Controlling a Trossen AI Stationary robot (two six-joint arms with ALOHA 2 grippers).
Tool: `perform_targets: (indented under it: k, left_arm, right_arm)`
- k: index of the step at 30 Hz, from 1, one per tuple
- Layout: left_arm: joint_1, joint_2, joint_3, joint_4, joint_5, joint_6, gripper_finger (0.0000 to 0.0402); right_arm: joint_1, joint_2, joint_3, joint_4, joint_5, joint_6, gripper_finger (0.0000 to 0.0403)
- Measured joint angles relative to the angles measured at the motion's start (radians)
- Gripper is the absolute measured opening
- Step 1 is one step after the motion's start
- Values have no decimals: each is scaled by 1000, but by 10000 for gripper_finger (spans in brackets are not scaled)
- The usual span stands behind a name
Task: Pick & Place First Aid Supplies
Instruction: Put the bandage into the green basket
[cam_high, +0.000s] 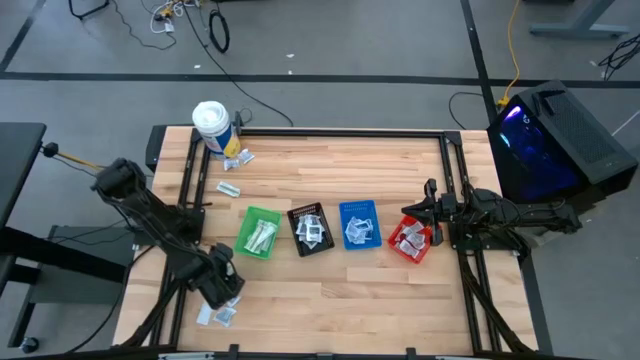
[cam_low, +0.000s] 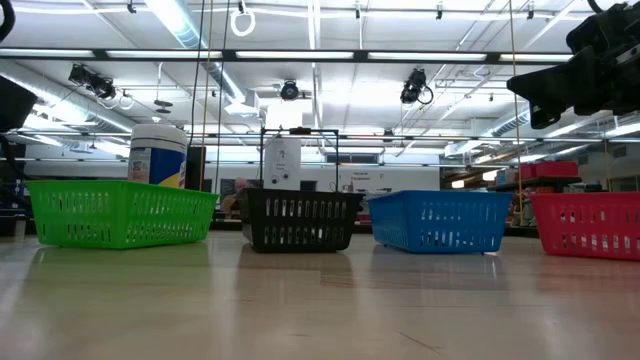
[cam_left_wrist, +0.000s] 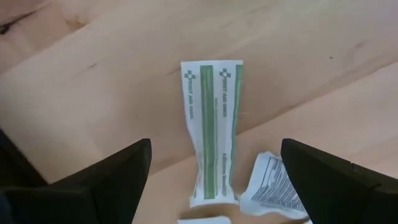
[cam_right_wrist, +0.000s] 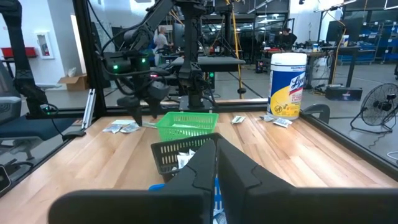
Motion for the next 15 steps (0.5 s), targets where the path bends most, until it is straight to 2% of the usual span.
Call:
perform_targets:
  k: [9,15]
  left_arm:
    - [21,60,0,30,-3,-31,364]
    - [46,60,0,37,-4,-33,341]
  right_arm:
    - [0,0,0,0,0,0,23]
    - [0,0,0,0,0,0,23]
